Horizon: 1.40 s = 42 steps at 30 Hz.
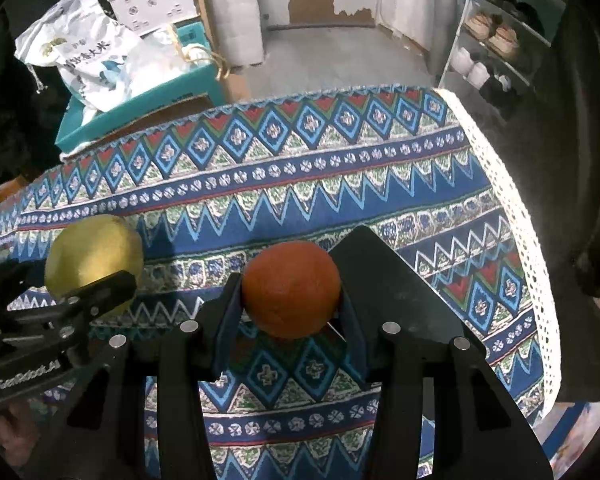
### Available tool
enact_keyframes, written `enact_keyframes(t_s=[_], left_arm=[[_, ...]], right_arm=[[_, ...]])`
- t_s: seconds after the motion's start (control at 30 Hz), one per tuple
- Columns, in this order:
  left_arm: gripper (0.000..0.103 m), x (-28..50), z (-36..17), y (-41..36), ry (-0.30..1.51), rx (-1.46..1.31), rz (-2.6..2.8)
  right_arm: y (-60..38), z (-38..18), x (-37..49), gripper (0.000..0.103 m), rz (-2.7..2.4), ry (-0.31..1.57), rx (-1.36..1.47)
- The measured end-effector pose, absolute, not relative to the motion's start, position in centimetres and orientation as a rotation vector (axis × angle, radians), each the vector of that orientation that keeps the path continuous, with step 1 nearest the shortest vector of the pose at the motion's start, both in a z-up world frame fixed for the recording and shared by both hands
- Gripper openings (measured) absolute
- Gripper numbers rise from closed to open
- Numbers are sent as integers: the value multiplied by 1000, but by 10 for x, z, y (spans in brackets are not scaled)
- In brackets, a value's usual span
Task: Organize fruits
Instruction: 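Close the left tool on the yellow-green apple while the right tool holds the tangerine, then carry the apple in the left tool while the right tool carries the tangerine to the plate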
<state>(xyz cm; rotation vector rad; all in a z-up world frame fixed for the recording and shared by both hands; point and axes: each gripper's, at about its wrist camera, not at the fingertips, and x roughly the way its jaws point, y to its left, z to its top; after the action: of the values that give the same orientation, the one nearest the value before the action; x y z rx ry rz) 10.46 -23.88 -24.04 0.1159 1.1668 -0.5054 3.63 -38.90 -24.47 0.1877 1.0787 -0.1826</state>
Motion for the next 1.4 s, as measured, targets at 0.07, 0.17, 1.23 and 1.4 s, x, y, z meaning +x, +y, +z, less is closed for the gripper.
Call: enact_keyframes(t_s=[0.07, 0.17, 1.23, 1.4], left_arm=[[69, 103, -232, -231, 1155, 109, -500], [69, 99, -216, -222, 1132, 106, -489], [69, 42, -103, -117, 959, 29, -425], [69, 36, -92, -100, 934, 16, -413]], right_arm=[[-387, -237, 35, 46, -179, 1064, 184], [-382, -225, 34, 46, -177, 1044, 176], [-300, -104, 10, 46, -28, 848, 85], [-277, -90, 8, 46, 10, 824, 58]])
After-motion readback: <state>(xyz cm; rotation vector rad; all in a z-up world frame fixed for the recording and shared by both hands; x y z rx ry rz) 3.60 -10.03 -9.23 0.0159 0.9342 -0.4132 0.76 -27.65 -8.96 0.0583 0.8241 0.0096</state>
